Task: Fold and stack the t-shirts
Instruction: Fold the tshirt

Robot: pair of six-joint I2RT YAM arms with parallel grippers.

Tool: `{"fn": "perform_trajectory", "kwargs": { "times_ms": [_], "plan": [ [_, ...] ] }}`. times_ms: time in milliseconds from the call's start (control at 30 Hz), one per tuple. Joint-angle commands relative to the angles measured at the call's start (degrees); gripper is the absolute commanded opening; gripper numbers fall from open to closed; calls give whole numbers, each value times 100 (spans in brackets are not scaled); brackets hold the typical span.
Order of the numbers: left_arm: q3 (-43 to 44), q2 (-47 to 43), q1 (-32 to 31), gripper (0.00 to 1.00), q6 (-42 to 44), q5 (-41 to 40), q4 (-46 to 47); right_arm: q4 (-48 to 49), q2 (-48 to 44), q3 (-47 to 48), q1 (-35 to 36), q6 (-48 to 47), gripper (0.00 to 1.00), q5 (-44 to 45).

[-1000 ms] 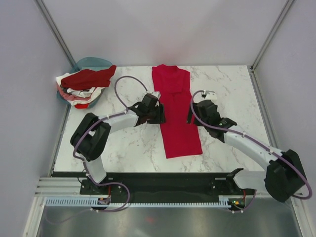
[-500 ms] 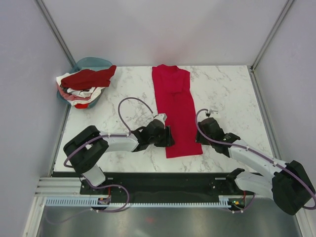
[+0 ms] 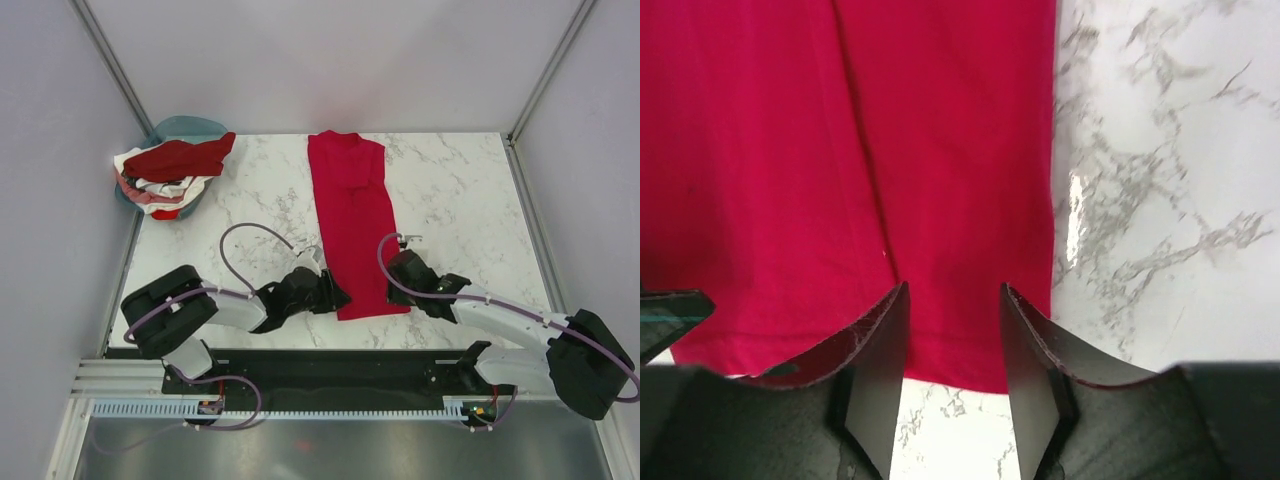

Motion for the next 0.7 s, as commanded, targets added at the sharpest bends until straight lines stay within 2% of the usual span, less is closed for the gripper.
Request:
{"fn": "perform_trajectory", "kwargs": {
  "times_ms": [0,200,367,567,667],
  "plan": [
    [-612,81,-167,47,-331,-297,-576,-261,25,118,463,409,51,408],
    [-1175,-711,-219,46,-340,-535,-672,-499,-177,65,781,753,56,937],
    [-939,-649,-220,43,-155,-561,-1146,-736,-28,189,773,929,60,1261],
    [-824,-554,-220,46,-41,-464,-1147,-754,-213,153,773,982,63,1376],
    [-640,-378,-228,43,38,-394,-1156,-754,-169,171,773,973,63,1342]
  ]
}}
